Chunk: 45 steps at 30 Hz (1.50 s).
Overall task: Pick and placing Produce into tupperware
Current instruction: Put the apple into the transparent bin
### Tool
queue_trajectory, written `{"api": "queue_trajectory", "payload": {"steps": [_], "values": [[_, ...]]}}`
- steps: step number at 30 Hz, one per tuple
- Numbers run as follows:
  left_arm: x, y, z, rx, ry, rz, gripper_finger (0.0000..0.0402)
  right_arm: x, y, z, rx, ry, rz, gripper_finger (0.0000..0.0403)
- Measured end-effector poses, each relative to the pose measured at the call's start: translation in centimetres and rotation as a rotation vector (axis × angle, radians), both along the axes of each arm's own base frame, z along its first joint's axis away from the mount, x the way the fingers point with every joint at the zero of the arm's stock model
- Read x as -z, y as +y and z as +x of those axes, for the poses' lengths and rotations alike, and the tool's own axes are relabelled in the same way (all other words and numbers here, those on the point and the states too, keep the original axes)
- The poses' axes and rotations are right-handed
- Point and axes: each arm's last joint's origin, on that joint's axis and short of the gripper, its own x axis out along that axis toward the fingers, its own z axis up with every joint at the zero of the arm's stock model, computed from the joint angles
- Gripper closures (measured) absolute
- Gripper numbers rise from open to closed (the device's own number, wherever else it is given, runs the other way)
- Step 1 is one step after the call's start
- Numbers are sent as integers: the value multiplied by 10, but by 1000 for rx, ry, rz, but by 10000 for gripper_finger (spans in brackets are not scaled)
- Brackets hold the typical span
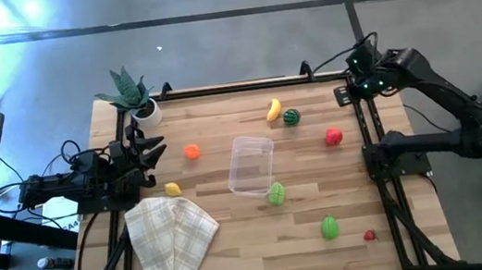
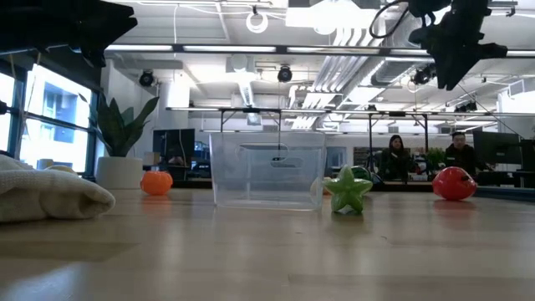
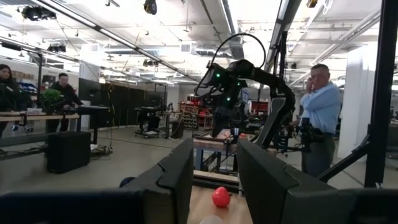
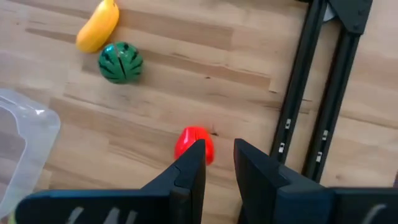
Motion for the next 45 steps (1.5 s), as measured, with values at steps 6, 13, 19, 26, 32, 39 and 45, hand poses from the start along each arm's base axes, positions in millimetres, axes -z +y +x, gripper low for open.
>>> {"api": "queue_trajectory", "payload": {"steps": [6,13,19,26,32,39,45], "values": [[0,0,0,0,0,0,289,4,4,11,-35,-7,13,324],[0,0,0,0,4,0,289,64,16,27,-57,57,104,290],[0,0,0,0,4,0,289,101,19,30,12,49,137,266],[0,0,0,0,4,-1,289,126,21,28,119,23,181,241],[0,0,0,0,4,-1,289,138,21,29,151,-3,181,224],[0,0,0,0,3,-1,289,139,20,29,159,-13,173,206],[0,0,0,0,4,-1,289,139,20,29,190,-8,164,168]]}}
